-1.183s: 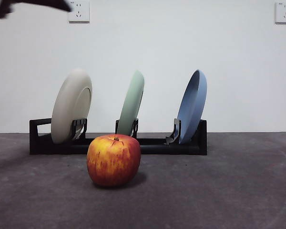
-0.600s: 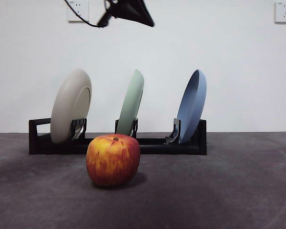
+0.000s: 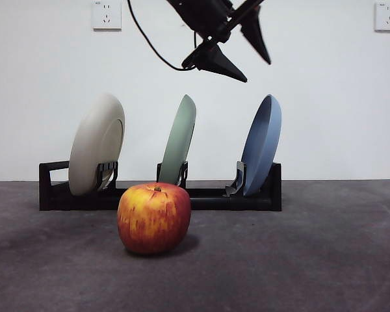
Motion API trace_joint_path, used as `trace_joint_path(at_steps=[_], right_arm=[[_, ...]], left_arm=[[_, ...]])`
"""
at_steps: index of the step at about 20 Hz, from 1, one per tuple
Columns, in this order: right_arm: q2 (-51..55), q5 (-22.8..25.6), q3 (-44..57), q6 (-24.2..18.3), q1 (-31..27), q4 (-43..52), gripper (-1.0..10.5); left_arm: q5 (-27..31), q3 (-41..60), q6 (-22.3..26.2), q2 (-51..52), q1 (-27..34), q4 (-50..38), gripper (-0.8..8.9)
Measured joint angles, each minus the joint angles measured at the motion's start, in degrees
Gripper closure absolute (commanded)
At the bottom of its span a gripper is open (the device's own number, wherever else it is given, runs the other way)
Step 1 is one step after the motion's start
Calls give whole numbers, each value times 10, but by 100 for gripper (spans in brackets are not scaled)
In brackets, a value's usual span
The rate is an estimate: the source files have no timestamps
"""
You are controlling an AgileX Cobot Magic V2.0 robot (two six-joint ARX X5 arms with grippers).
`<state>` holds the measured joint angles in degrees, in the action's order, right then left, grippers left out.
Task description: Take the blue plate from the plate rack,put the plate on the table,take the apple from the table,put the apple in the plate
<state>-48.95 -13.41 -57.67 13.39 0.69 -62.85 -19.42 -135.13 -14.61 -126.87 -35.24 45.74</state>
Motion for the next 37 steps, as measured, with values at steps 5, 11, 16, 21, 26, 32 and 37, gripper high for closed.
trace_joint_path(at_steps=[5,11,16,21,26,32,37], right_arm=[[1,0,0,-19,0,-26,947],[1,6,0,-28,0,-33,947],[0,30,0,-29,0,-33,947],[0,31,0,-29,0,-33,947],[0,31,0,-29,0,-34,947],[0,31,0,-29,0,-33,947],[7,31,0,-17,0,-20,947]], left_arm=[[14,0,-14,-23,-8,-26,498],[15,0,-41,-61,-11,-53,572],[26,0,-45,-64,-22,-57,818],[23,0,-51,-64,-26,-64,822],[23,0,-51,-64,-26,-64,821],[8,-99,-49,-73,-26,7,821],[1,-251,-43,-73,-28,91,821]])
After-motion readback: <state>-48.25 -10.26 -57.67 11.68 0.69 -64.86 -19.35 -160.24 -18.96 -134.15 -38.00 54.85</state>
